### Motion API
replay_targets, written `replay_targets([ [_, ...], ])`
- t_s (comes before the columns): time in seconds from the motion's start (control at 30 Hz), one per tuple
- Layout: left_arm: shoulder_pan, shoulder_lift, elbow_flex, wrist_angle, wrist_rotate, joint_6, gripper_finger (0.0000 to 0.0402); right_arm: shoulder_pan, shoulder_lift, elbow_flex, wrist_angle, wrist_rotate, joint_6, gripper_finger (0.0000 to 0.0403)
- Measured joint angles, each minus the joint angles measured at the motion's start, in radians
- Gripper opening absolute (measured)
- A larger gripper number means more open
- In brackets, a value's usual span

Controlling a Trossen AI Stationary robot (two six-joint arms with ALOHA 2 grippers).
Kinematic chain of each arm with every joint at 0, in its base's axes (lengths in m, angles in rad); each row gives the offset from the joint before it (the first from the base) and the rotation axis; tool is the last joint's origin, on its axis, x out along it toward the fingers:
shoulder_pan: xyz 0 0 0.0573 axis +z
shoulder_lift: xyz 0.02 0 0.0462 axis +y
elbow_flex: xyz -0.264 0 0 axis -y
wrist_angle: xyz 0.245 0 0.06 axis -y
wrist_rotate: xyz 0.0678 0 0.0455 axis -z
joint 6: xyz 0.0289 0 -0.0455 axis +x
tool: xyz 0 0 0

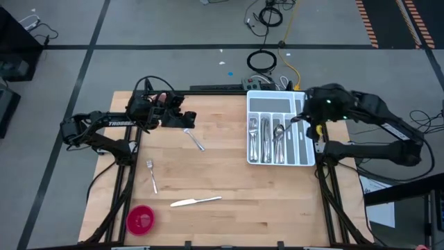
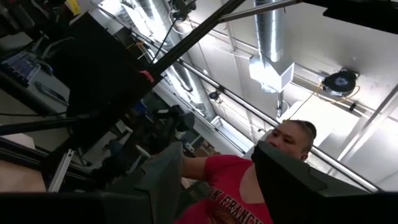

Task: Sort silverware
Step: Put the silver spoon into the white silverware tray

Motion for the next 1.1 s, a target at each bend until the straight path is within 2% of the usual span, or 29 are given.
replay_targets([
  [0.17,0.0,0.0,0.0,-0.005,0.0,0.009,0.0201,-0.066,0.074,0.0,-0.016,-0.096,-0.076,0.0],
  [0.4,0.0,0.0,0.0,-0.005,0.001,0.009,0.0201,-0.163,0.182,0.0,-0.139,-0.19,-0.157,0.0],
  [0.67,0.0,0.0,0.0,-0.005,0.028,0.017,0.0201,-0.237,0.284,0.0,-0.135,-0.287,-0.249,0.0],
  [0.93,0.0,0.0,0.0,-0.005,0.027,0.036,0.0201,-0.293,0.425,0.001,-0.131,-0.347,-0.356,0.0],
  [1.1,0.0,0.0,0.0,-0.005,0.027,0.036,0.0201,-0.327,0.52,0.0,-0.128,-0.347,-0.417,0.0],
])
